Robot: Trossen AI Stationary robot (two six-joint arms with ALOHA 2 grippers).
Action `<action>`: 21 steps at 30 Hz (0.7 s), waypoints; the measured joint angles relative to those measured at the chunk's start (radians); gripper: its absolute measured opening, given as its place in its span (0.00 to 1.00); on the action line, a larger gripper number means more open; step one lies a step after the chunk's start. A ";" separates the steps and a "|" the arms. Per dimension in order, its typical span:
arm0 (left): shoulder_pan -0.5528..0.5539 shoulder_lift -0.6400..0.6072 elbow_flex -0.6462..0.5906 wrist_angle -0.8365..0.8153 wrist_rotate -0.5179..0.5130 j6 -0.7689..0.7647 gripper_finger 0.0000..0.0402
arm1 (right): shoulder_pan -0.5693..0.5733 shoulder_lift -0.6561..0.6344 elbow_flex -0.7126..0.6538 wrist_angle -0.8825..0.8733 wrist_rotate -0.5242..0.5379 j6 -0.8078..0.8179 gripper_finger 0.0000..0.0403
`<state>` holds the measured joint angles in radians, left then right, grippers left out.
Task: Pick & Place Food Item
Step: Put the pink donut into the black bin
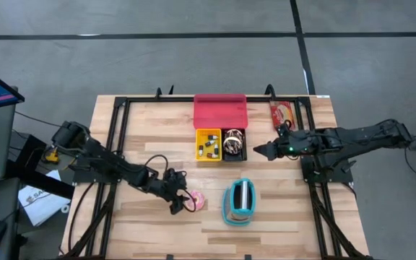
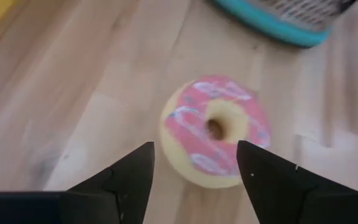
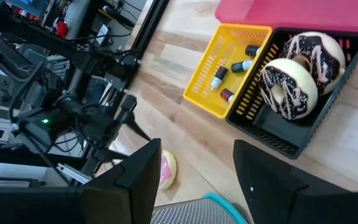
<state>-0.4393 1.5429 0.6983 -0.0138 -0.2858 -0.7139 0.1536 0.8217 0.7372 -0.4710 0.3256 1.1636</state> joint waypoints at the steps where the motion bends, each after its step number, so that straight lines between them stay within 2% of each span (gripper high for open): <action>1: 0.000 0.007 0.000 -0.005 -0.011 -0.001 0.56 | 0.007 0.000 0.000 -0.003 0.006 0.005 0.48; 6: 0.008 0.029 0.000 -0.003 -0.055 0.005 0.56 | 0.032 0.000 0.000 -0.004 0.021 0.016 0.48; 12: 0.009 0.052 0.004 0.030 -0.058 0.056 0.60 | 0.036 0.000 0.000 -0.004 0.021 0.016 0.48; 21: 0.037 0.122 0.032 0.074 -0.048 0.088 0.60 | 0.036 0.000 0.000 -0.005 0.021 0.016 0.48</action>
<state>-0.4019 1.6645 0.7303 0.0600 -0.3340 -0.6262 0.1898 0.8219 0.7372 -0.4757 0.3462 1.1793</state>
